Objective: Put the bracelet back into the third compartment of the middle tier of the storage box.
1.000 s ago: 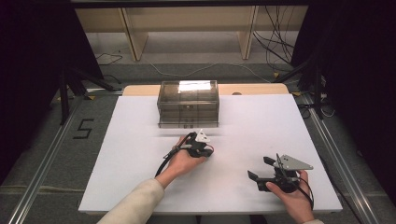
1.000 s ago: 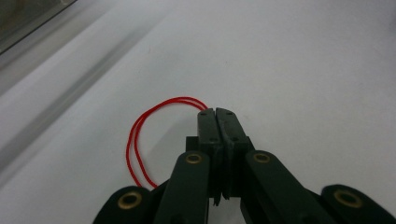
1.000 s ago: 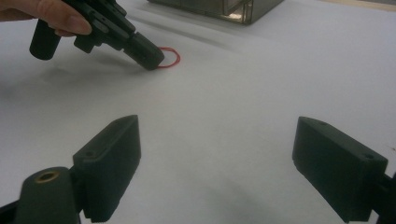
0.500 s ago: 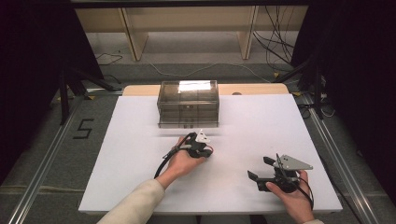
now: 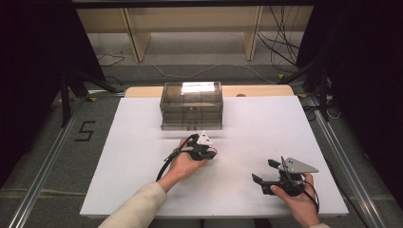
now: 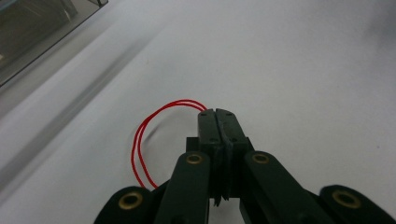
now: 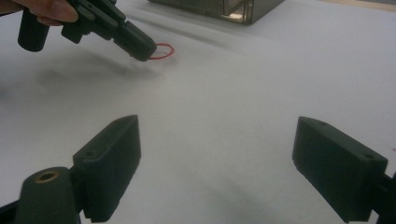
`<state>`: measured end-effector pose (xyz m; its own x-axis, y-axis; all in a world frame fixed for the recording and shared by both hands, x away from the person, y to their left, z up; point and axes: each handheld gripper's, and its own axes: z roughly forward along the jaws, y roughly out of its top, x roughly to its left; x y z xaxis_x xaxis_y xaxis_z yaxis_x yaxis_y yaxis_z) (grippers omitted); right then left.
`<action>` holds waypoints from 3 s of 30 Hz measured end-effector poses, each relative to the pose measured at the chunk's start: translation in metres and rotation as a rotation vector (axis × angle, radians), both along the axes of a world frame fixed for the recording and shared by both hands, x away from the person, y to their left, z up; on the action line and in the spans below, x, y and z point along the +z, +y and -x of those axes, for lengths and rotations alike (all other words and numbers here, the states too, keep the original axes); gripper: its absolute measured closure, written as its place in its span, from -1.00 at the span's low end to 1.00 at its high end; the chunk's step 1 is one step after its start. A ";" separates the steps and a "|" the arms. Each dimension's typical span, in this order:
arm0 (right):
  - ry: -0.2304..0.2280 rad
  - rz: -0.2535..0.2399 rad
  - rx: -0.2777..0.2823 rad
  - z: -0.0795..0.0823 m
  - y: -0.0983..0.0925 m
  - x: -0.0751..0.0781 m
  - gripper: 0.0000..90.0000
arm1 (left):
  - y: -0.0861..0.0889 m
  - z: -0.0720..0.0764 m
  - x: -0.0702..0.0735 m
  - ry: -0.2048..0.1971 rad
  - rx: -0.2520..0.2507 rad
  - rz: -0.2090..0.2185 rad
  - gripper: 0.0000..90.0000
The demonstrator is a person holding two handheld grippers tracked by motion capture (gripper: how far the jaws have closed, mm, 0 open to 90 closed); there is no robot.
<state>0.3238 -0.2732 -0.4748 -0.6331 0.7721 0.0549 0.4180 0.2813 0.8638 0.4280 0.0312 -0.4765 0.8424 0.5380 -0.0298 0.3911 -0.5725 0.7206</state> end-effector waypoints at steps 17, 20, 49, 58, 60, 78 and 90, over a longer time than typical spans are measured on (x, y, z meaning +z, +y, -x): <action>0.001 0.000 -0.002 0.000 0.000 0.000 -0.63 | 0.000 0.001 0.013 -0.028 -0.008 0.020 1.00; 0.001 0.000 -0.003 0.000 -0.001 0.000 -0.63 | 0.000 0.001 0.015 -0.035 -0.006 0.022 1.00; -0.002 -0.002 -0.005 0.001 -0.001 0.001 -0.63 | -0.006 -0.010 0.036 -0.073 -0.002 0.016 1.00; -0.003 -0.002 -0.006 0.000 -0.001 0.001 -0.63 | -0.007 -0.012 0.039 -0.071 -0.005 0.011 1.00; -0.003 -0.002 -0.006 0.000 -0.001 0.001 -0.63 | -0.007 -0.013 0.039 -0.074 -0.001 0.014 1.00; -0.005 -0.006 -0.008 0.000 -0.001 0.001 -0.63 | -0.007 -0.019 0.043 -0.077 0.006 0.005 1.00; -0.004 -0.008 -0.009 0.000 -0.001 0.001 -0.63 | -0.009 -0.022 0.046 -0.082 0.004 0.000 1.00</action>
<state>0.3242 -0.2746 -0.4742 -0.6265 0.7772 0.0583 0.4167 0.2708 0.8678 0.4501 0.0222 -0.4302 0.8401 0.5410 0.0393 0.3329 -0.5714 0.7501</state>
